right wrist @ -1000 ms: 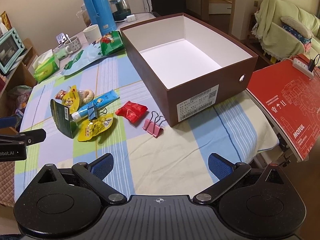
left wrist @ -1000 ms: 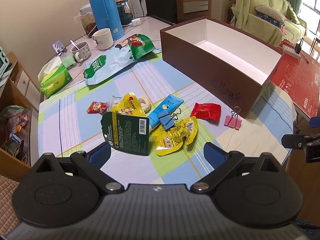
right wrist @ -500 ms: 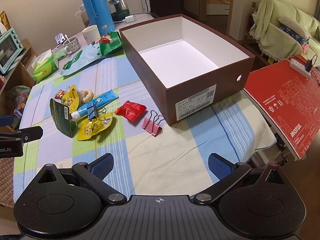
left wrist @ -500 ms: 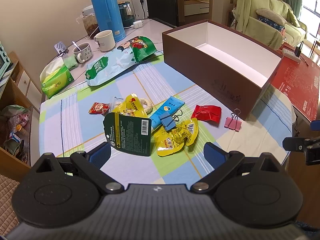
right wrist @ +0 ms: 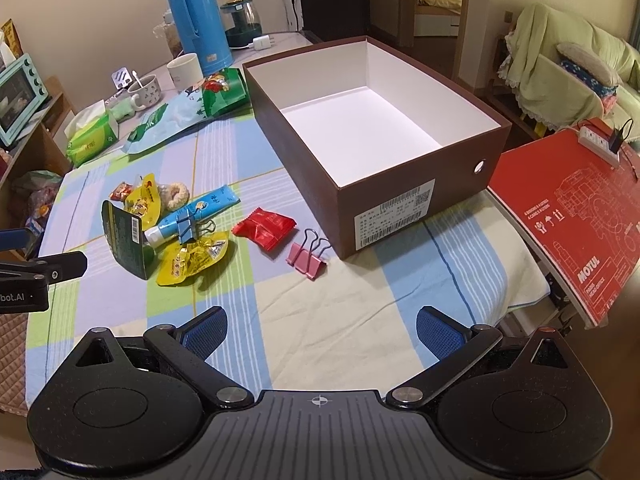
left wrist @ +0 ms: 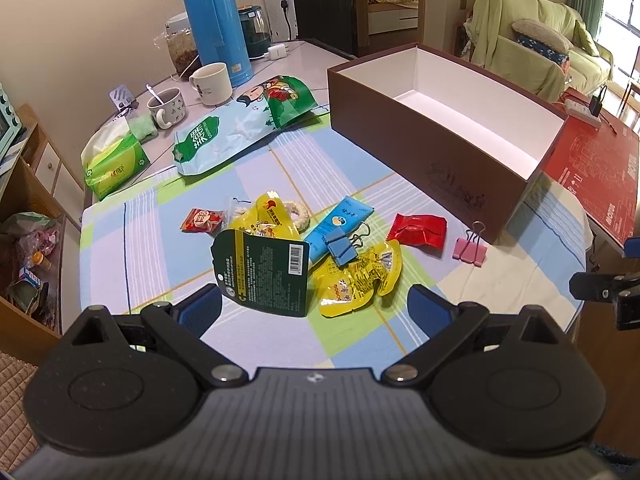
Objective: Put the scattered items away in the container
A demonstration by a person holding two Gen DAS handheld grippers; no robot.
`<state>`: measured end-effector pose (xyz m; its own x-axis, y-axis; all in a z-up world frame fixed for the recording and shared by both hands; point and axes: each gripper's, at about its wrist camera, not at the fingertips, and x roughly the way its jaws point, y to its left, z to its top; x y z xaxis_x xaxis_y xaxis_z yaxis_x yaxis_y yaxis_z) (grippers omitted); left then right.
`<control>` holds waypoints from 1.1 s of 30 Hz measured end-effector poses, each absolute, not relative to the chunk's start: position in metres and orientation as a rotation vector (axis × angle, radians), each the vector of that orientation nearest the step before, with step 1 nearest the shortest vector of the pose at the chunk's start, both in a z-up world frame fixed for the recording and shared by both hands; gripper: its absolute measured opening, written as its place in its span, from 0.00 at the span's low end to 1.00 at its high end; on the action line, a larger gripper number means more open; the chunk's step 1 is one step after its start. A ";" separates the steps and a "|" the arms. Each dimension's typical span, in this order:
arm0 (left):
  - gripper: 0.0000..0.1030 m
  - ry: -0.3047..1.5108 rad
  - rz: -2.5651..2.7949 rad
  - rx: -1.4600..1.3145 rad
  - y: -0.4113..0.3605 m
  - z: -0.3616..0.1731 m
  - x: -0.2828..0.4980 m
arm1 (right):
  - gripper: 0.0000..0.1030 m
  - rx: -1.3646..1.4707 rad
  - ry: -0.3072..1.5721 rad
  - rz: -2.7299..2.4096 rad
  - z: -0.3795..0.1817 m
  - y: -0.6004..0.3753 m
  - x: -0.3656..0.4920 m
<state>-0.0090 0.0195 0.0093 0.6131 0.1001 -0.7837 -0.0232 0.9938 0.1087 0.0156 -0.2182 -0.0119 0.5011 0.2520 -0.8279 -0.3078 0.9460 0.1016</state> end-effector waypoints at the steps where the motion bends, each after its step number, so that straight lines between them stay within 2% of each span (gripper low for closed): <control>1: 0.95 0.908 0.071 0.090 0.020 0.009 -0.009 | 1.00 -0.063 0.990 0.338 -0.012 -0.218 0.016; 18: 0.95 0.929 0.072 0.076 0.027 0.002 0.001 | 1.00 -0.046 0.983 0.352 -0.015 -0.216 0.024; 24: 0.95 0.936 0.081 0.061 0.036 -0.004 0.005 | 1.00 -0.055 0.817 0.453 -0.010 -0.220 0.023; 33: 0.95 0.943 0.060 0.052 0.047 -0.016 0.021 | 1.00 -0.105 0.861 0.544 -0.054 -0.206 0.039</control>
